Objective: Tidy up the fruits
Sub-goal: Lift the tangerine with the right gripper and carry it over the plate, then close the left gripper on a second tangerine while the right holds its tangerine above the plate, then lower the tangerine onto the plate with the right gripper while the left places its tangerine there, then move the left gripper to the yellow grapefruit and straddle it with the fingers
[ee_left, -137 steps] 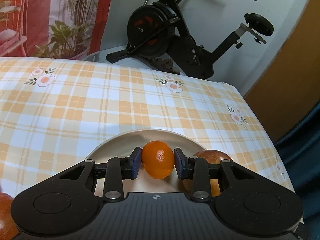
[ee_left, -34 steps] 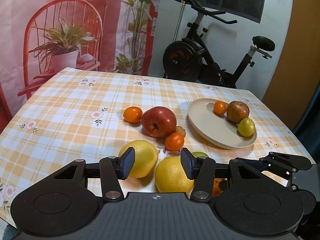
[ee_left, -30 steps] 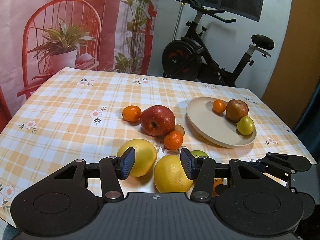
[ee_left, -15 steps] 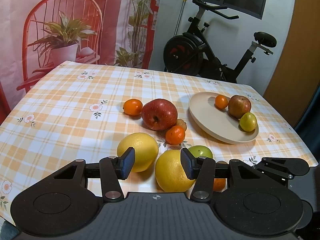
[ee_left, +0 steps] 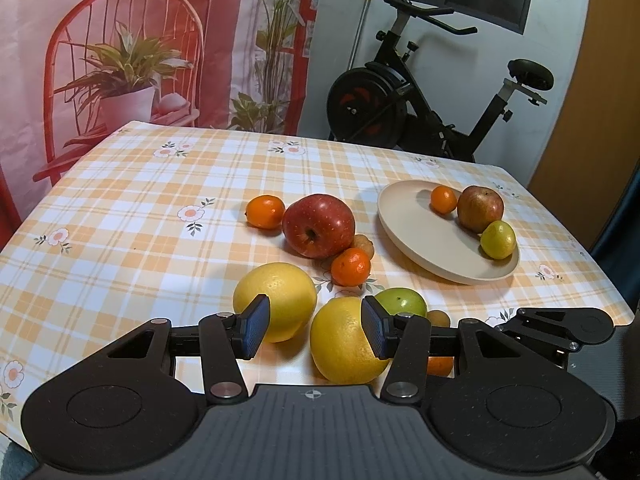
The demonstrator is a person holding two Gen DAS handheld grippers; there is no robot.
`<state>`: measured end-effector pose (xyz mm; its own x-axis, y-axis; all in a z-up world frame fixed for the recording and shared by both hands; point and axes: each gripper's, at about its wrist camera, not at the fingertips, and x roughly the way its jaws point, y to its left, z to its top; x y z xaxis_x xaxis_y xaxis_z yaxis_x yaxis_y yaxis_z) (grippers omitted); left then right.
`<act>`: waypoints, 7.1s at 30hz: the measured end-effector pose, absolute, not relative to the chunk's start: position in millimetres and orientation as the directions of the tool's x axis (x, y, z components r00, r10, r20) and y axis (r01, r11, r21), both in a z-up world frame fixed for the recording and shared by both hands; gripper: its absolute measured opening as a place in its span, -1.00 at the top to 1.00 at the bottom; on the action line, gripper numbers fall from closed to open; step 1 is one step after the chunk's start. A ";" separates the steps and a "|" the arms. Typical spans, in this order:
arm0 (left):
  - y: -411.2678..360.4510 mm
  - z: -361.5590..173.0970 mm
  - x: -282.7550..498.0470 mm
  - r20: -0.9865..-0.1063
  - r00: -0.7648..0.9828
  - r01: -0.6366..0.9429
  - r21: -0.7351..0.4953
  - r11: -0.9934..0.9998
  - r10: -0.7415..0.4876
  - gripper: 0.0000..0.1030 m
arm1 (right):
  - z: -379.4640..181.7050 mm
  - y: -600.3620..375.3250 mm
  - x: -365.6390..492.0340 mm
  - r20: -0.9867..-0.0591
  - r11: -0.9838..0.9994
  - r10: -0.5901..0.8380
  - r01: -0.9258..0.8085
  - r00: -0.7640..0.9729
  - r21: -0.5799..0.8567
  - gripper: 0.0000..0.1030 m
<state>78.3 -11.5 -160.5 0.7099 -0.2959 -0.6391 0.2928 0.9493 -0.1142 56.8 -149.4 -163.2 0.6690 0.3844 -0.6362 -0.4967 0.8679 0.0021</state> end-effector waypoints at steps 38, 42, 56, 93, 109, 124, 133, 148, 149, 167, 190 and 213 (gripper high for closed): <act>-1.3 -143.2 113.7 -0.615 0.743 0.235 -0.132 0.963 -0.265 -0.02 | -150.3 -225.1 60.5 -0.492 0.968 0.250 -0.218 0.834 0.122 0.34; -0.4 -130.8 135.3 -0.594 0.763 0.227 -0.121 0.966 -0.254 -0.02 | -151.3 -230.7 69.8 -0.484 0.973 0.233 -0.204 0.843 0.112 0.35; 1.4 -144.3 219.5 -0.670 0.696 0.162 -0.202 0.966 -0.257 -0.02 | -156.4 -229.6 108.3 -0.451 0.978 0.206 -0.203 0.868 0.055 0.34; -3.4 -184.0 260.8 -0.736 0.629 0.046 -0.289 0.956 -0.253 0.15 | -159.9 -234.5 106.9 -0.452 0.976 0.217 -0.200 0.865 0.084 0.35; -57.0 -148.9 222.8 -0.666 0.653 0.264 -0.245 0.933 -0.360 0.15 | -162.1 -235.6 108.6 -0.474 0.982 0.189 -0.178 0.860 0.069 0.35; -125.3 -179.9 215.5 -0.718 0.535 0.445 -0.209 0.871 -0.445 0.15 | -168.2 -230.3 108.4 -0.544 0.986 0.145 -0.168 0.826 0.008 0.35; -133.5 -189.0 217.3 -0.738 0.515 0.460 -0.190 0.867 -0.435 0.15 | -168.8 -233.1 110.7 -0.554 0.986 0.149 -0.163 0.819 0.024 0.35; -142.1 -196.6 215.6 -0.771 0.462 0.484 -0.195 0.853 -0.438 0.15 | -169.5 -232.8 112.2 -0.556 0.987 0.148 -0.161 0.818 0.025 0.33; -141.4 -196.0 215.7 -0.771 0.462 0.482 -0.198 0.854 -0.439 0.14 | -169.5 -232.8 112.2 -0.556 0.987 0.147 -0.161 0.818 0.025 0.33; -101.6 -158.8 197.6 -0.686 0.557 0.433 -0.241 0.869 -0.468 0.13 | -165.4 -234.1 100.7 -0.502 0.987 0.147 -0.163 0.852 0.012 0.06; -1.9 -139.7 127.6 -0.619 0.714 0.300 -0.152 0.942 -0.327 0.13 | -154.2 -220.0 77.0 -0.502 0.985 0.168 -0.159 0.848 0.060 0.06; 26.0 -162.1 86.3 -0.608 0.648 0.359 -0.286 0.888 -0.458 0.14 | -142.2 -129.7 53.9 -0.610 0.937 0.295 -0.348 0.735 0.034 0.06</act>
